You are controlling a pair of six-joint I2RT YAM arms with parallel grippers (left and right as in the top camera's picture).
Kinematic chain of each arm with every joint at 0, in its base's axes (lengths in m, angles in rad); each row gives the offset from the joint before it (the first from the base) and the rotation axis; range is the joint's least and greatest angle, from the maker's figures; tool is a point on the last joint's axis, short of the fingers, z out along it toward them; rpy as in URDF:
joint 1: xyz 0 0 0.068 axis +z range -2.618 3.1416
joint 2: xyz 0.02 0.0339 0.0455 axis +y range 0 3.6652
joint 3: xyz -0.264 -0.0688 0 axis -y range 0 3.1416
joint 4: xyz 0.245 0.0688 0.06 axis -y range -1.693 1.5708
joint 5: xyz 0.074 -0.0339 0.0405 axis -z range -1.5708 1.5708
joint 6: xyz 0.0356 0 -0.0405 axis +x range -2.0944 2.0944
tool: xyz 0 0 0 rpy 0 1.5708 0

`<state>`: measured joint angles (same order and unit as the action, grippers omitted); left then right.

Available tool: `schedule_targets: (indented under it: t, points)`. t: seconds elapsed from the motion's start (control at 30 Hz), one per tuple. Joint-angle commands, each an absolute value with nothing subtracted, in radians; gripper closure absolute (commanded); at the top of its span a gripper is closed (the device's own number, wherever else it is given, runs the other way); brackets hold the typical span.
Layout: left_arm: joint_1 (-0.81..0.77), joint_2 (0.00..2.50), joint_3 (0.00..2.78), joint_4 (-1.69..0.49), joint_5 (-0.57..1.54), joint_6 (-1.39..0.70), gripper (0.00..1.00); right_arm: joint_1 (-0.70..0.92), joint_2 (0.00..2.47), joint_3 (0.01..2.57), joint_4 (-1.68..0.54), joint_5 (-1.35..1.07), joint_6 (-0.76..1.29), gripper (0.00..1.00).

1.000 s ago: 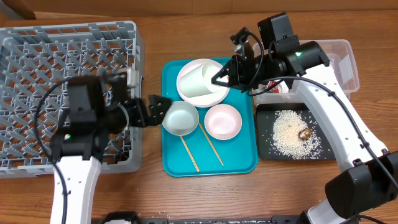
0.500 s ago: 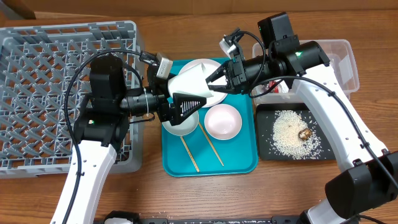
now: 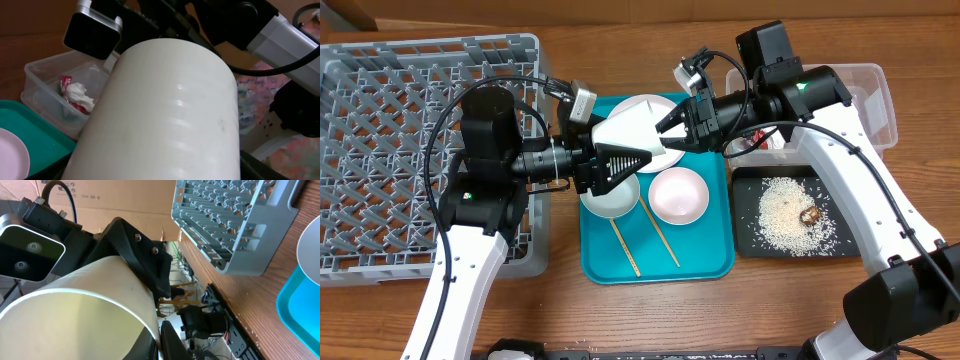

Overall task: Sort waste into correct bins and load items into the dishwasher
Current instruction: 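Hand the white cup from the right gripper to the left gripper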

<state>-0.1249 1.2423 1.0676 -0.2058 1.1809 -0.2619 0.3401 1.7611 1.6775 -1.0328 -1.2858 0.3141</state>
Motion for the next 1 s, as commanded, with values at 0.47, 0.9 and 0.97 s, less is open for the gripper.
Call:
schedule_targets:
  t: [0.47,0.9,0.97]
  points:
    - [-0.124,1.249,1.08,-0.115,1.179,-0.285,0.34,0.347,1.76,1.688,-1.069,-1.24,0.308,0.96]
    - [-0.095,1.249,1.08,-0.135,1.144,-0.285,0.63,0.347,1.76,1.688,-1.114,-1.095,0.307,0.74]
    - [-0.084,1.249,1.08,-0.142,1.145,-0.285,0.64,0.347,1.76,1.688,-1.111,-1.092,0.289,0.74]
